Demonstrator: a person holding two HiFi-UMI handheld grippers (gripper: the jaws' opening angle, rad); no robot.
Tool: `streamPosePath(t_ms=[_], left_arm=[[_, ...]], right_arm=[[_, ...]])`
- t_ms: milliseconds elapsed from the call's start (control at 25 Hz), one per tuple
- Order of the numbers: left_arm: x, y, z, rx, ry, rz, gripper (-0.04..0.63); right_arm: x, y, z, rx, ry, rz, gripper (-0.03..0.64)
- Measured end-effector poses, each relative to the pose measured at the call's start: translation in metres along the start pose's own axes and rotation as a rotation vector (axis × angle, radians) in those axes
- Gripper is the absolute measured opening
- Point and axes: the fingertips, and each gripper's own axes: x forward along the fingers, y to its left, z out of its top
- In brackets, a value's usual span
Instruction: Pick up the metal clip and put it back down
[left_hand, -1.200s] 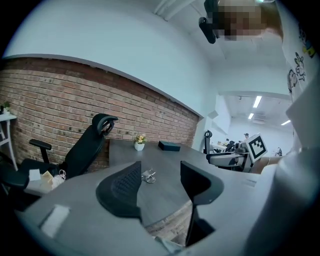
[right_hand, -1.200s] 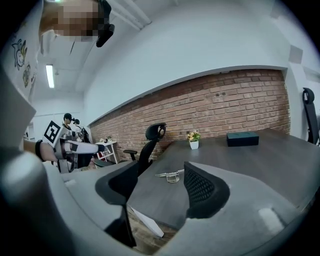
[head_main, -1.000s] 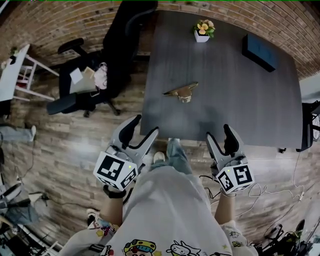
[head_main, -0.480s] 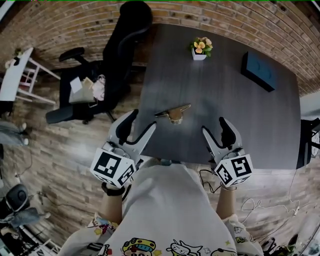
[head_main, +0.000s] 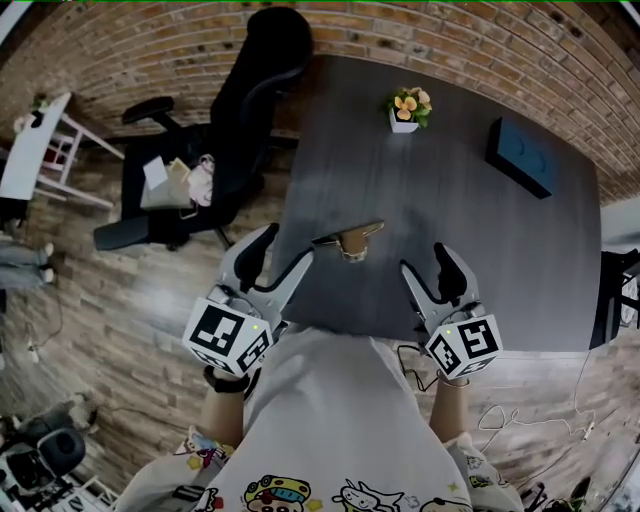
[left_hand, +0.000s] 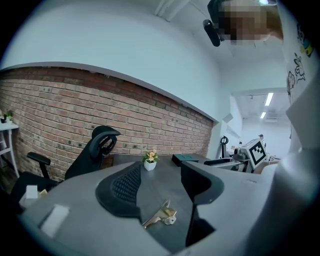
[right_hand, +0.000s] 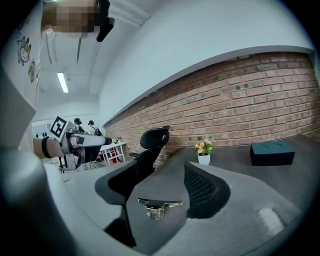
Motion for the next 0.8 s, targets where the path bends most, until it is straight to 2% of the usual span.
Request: streamPosePath(t_ms=[440,800], left_arm=[[0.006,0.012,-0.008,-0.015,0.005,-0.04,0.258],[0.008,0.021,-0.028,-0.044,0.032,-0.042,0.258]], right_arm=[[0.018,0.014,-0.013,-0.006,0.038,-0.018,0.29],[0.043,0.025,-0.044,-0.017,0.132,0.015,0.301]])
